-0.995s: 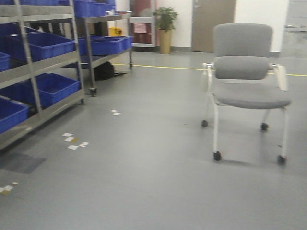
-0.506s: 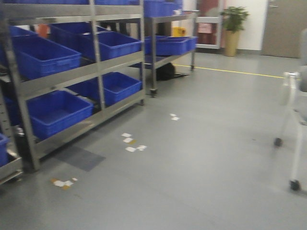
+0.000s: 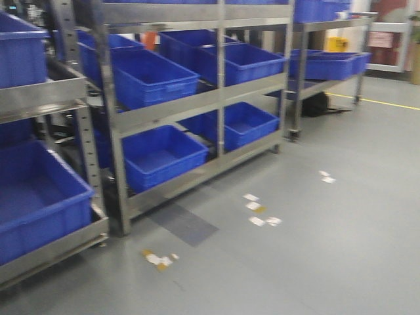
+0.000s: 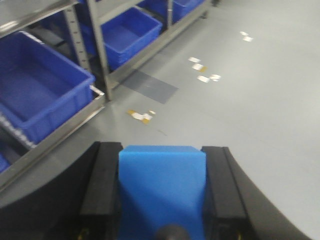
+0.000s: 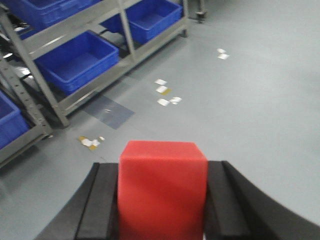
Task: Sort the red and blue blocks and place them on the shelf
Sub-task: 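Drive the base up to the shelf of blue bins, then position both held cubes above the upper blue bins, then open both grippers to drop the red and blue cubes into bins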
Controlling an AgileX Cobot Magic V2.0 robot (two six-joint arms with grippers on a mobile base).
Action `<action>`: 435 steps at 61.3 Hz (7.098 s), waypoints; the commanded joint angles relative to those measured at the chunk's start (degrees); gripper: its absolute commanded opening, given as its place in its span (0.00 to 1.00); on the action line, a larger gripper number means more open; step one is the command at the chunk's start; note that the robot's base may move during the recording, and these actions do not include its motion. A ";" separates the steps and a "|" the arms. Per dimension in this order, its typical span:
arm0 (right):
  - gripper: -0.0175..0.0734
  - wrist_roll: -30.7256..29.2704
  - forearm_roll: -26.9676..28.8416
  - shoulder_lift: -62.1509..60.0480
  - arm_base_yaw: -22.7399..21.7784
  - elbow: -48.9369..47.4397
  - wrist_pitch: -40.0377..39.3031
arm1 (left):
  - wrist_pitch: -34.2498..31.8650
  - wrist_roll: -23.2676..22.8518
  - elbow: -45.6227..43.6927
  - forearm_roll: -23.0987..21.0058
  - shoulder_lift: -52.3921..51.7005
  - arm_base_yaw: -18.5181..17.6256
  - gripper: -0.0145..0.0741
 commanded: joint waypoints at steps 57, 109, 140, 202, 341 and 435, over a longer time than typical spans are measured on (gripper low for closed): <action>0.26 -0.12 -0.22 0.18 -0.32 -1.65 -5.34 | -4.08 -0.43 -1.71 0.43 0.27 -0.03 0.31; 0.26 -0.12 -0.22 0.18 -0.32 -1.65 -5.34 | -4.08 -0.43 -1.71 0.43 0.27 -0.03 0.31; 0.26 -0.12 -0.22 0.24 -0.32 -1.65 -5.35 | -4.08 -0.43 -1.71 0.43 0.27 -0.03 0.31; 0.26 -0.12 -0.22 0.24 -0.32 -1.65 -5.35 | -4.08 -0.43 -1.71 0.43 0.27 -0.03 0.31; 0.26 -1.19 1.28 28.55 2.11 -22.38 -10.48 | -13.76 -0.43 -26.59 0.19 30.85 -0.13 0.31; 0.26 -1.17 1.91 28.67 4.53 -22.51 -9.34 | -13.05 -0.43 -27.60 -2.62 36.36 -0.13 0.32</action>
